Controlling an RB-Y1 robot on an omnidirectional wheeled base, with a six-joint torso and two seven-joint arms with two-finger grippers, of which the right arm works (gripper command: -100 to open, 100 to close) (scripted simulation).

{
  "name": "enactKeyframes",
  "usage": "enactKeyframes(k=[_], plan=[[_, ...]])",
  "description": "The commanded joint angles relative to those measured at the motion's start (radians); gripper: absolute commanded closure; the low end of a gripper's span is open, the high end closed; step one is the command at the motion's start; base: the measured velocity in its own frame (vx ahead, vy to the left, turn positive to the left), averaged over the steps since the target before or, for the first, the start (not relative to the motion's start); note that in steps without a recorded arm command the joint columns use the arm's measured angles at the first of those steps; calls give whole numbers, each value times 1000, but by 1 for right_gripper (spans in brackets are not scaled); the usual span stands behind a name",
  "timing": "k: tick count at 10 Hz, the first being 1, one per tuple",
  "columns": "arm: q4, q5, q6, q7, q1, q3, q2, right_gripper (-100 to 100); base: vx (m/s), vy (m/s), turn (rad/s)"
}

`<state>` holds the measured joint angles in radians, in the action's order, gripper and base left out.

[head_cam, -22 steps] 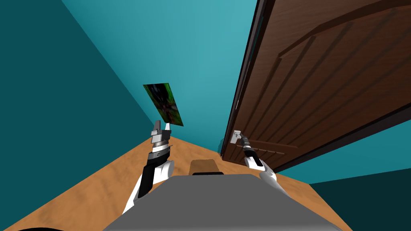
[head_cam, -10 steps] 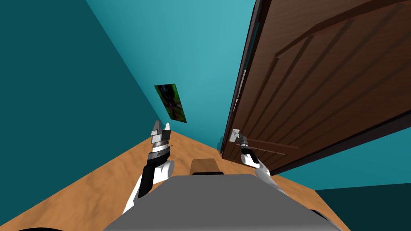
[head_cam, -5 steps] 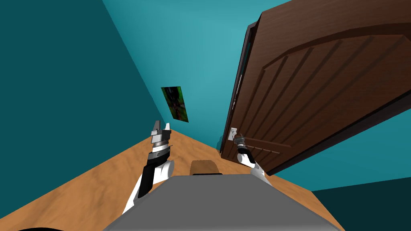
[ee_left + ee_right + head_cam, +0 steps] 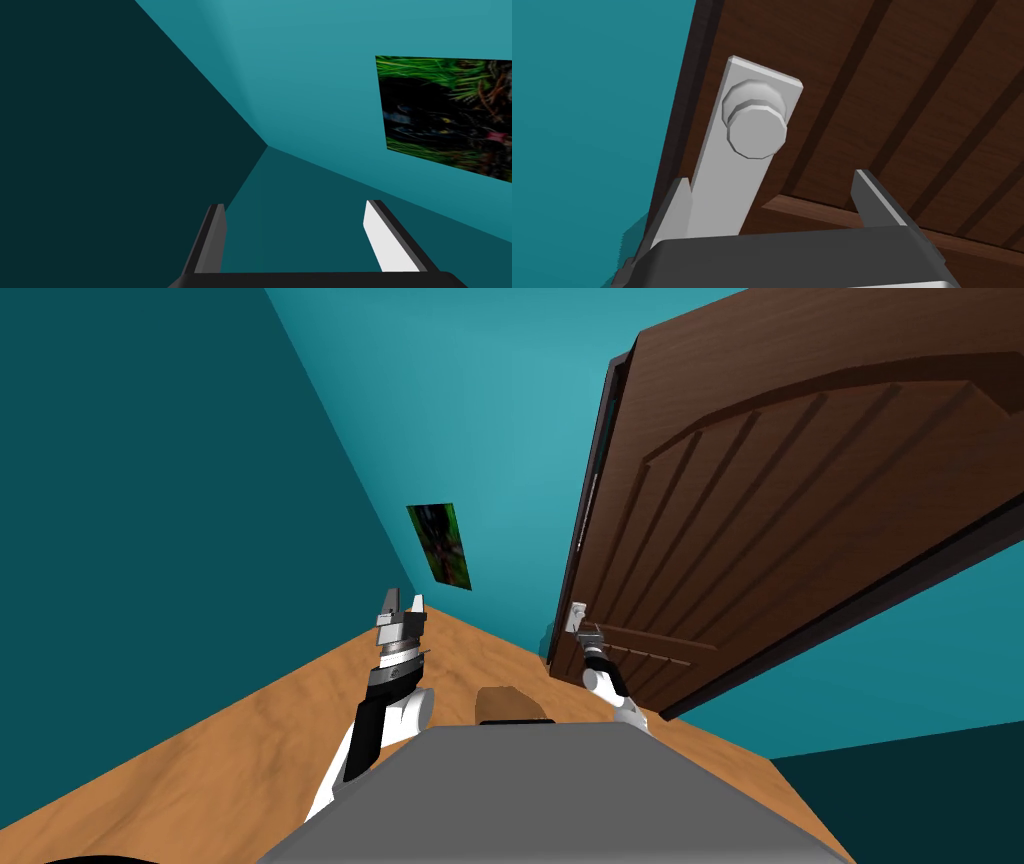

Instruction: Pull the door open

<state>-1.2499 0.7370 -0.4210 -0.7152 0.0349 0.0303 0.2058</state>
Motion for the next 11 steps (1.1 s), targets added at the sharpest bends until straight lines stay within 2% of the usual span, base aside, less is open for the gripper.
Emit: enactKeyframes(k=[1, 6, 7, 8, 9, 11], plan=[[-25, 42, 13, -46, 6, -3, -27, -100, -101, -23, 31], [-87, 136, 42, -142, 23, -10, -85, -100, -84, -30, 23], [-72, 125, 36, -131, 15, -10, -77, -100, -35, -10, 5], [-61, 138, 32, -163, 21, 7, -42, -100, 119, 9, 182], [-57, 141, 31, -172, 23, 12, -32, -100, 189, 6, 169], [-42, 155, 25, -207, 29, 33, 12, -100, 221, -7, 133]])
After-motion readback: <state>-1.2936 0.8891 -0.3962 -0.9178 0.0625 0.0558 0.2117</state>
